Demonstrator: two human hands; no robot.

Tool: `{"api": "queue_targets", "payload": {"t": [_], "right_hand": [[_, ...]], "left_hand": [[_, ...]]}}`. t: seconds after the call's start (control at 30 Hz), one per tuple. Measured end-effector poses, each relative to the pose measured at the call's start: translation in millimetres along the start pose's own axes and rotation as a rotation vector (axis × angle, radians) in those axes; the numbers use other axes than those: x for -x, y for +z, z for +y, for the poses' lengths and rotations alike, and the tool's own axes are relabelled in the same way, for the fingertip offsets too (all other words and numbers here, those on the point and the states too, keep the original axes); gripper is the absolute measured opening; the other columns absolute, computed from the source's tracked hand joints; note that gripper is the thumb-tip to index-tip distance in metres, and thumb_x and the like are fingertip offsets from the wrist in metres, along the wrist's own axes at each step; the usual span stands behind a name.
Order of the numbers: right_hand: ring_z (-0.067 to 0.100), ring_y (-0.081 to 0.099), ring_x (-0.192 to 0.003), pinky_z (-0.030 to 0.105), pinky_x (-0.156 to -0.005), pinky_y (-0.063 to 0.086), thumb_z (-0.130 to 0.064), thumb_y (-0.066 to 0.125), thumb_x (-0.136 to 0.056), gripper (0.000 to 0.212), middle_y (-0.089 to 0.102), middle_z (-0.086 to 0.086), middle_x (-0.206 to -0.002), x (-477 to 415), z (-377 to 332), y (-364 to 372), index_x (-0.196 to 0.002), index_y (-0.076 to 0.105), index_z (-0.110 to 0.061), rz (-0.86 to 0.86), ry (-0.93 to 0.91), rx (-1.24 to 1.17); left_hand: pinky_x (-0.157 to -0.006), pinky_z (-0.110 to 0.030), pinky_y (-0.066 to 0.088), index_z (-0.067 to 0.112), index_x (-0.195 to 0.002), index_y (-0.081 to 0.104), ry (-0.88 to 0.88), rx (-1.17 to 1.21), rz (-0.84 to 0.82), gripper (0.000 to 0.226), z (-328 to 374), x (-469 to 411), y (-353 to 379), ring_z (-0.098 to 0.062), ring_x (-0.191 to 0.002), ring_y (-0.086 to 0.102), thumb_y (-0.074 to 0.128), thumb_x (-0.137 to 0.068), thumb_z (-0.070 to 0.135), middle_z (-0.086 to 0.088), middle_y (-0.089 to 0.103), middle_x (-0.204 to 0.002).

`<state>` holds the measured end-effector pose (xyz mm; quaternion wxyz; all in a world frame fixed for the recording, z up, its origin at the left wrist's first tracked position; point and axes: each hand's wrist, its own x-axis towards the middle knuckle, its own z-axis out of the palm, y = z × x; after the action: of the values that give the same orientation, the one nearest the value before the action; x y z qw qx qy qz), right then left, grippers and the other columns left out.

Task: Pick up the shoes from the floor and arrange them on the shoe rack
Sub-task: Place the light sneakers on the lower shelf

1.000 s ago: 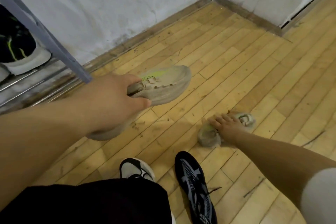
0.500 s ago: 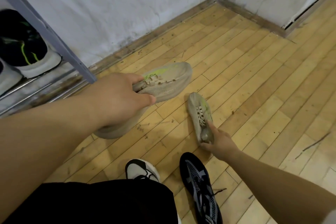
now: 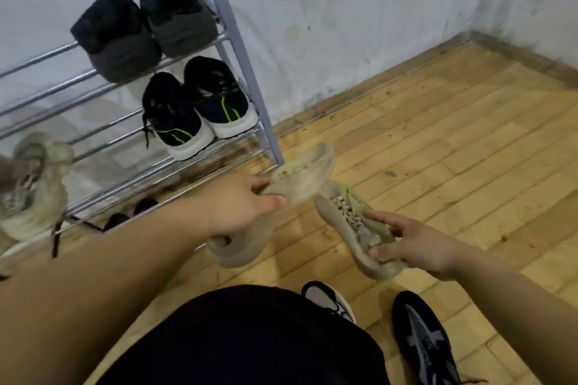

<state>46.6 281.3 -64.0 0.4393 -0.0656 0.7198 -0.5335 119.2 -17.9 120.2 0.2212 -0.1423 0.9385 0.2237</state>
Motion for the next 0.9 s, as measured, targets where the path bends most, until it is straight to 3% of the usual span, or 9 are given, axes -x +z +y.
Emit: {"api": "queue_targets", "payload": {"t": [0.1, 0.27, 0.4, 0.5, 0.6, 0.67, 0.77, 0.8, 0.9], "right_hand": [[0.02, 0.067, -0.112, 0.034, -0.091, 0.057, -0.029, 0.096, -0.063, 0.085, 0.061, 0.001, -0.133, -16.6, -16.9, 21.2, -0.135, 0.056, -0.049, -0.071, 0.0, 0.033], [0.018, 0.068, -0.101, 0.022, -0.072, 0.058, -0.009, 0.086, -0.075, 0.082, 0.062, 0.001, -0.121, -60.9, -31.0, 73.5, -0.141, 0.052, -0.043, -0.071, 0.024, 0.13], [0.016, 0.069, -0.101, 0.031, -0.083, 0.061, -0.005, 0.087, -0.074, 0.089, 0.065, -0.003, -0.117, -120.1, -32.9, 116.6, -0.147, 0.048, -0.037, -0.026, 0.013, 0.15], [0.011, 0.067, -0.097, 0.025, -0.078, 0.059, -0.004, 0.085, -0.077, 0.087, 0.062, -0.01, -0.112, -166.8, -42.4, 138.2, -0.149, 0.046, -0.033, 0.014, -0.022, 0.155], [0.015, 0.067, -0.102, 0.037, -0.091, 0.058, -0.005, 0.084, -0.08, 0.088, 0.061, -0.012, -0.114, -217.0, -48.4, 148.4, -0.152, 0.042, -0.031, 0.051, -0.051, 0.181], [0.02, 0.066, -0.109, 0.044, -0.097, 0.056, -0.009, 0.085, -0.08, 0.088, 0.062, -0.011, -0.118, -248.9, -53.7, 151.8, -0.153, 0.041, -0.031, 0.079, -0.069, 0.212], [0.023, 0.066, -0.109, 0.04, -0.09, 0.058, -0.023, 0.083, -0.082, 0.073, 0.064, -0.005, -0.119, -285.8, -62.1, 155.4, -0.145, 0.046, -0.028, 0.099, -0.099, 0.39], [0.023, 0.066, -0.107, 0.038, -0.087, 0.058, -0.034, 0.085, -0.078, 0.071, 0.065, -0.004, -0.117, -292.8, -63.1, 157.6, -0.138, 0.048, -0.029, 0.089, -0.097, 0.472], [0.018, 0.062, -0.109, 0.041, -0.091, 0.057, -0.069, 0.081, -0.057, 0.095, 0.061, -0.009, -0.121, -305.5, -56.5, 164.0, -0.138, 0.044, -0.036, 0.109, -0.069, 0.67]], "left_hand": [[-0.084, -0.028, 0.052, 0.032, -0.131, 0.066, -0.133, 0.098, -0.001, 0.047, -51.4, 5.1, 38.5, -0.008, -0.094, 0.063, 0.062, -0.093, 0.058, 0.01, 0.069, -0.114], [-0.095, -0.036, 0.051, 0.029, -0.142, 0.057, -0.402, 0.336, 0.092, 0.056, -120.6, -2.5, 87.5, -0.025, -0.109, 0.063, 0.057, -0.095, 0.059, -0.002, 0.068, -0.121], [-0.097, -0.037, 0.049, 0.025, -0.134, 0.063, -0.543, 0.499, 0.225, 0.051, -167.8, -43.1, 110.9, -0.033, -0.116, 0.063, 0.054, -0.095, 0.056, -0.008, 0.069, -0.124], [-0.094, -0.04, 0.053, 0.025, -0.131, 0.062, -0.617, 0.617, 0.276, 0.053, -189.5, -84.9, 119.5, -0.032, -0.106, 0.065, 0.051, -0.093, 0.061, -0.007, 0.069, -0.118], [-0.094, -0.04, 0.054, 0.027, -0.131, 0.058, -0.624, 0.64, 0.328, 0.054, -203.4, -128.8, 124.7, -0.03, -0.097, 0.064, 0.05, -0.092, 0.064, -0.008, 0.061, -0.124], [-0.097, -0.044, 0.054, 0.026, -0.13, 0.06, -0.631, 0.648, 0.373, 0.056, -212.1, -159.0, 126.4, -0.031, -0.101, 0.065, 0.052, -0.091, 0.066, -0.009, 0.06, -0.128], [-0.101, -0.047, 0.053, 0.025, -0.128, 0.064, -0.552, 0.647, 0.361, 0.077, -228.9, -194.8, 135.8, -0.03, -0.117, 0.062, 0.055, -0.074, 0.079, -0.007, 0.065, -0.129], [-0.101, -0.046, 0.052, 0.027, -0.133, 0.06, -0.519, 0.627, 0.301, 0.09, -233.7, -199.7, 140.8, -0.031, -0.122, 0.059, 0.056, -0.064, 0.083, -0.006, 0.062, -0.135], [-0.091, -0.04, 0.057, 0.044, -0.154, 0.027, -0.494, 0.561, 0.16, 0.113, -248.5, -198.4, 154.3, -0.03, -0.124, 0.057, 0.071, -0.055, 0.078, -0.002, 0.047, -0.15]]}}
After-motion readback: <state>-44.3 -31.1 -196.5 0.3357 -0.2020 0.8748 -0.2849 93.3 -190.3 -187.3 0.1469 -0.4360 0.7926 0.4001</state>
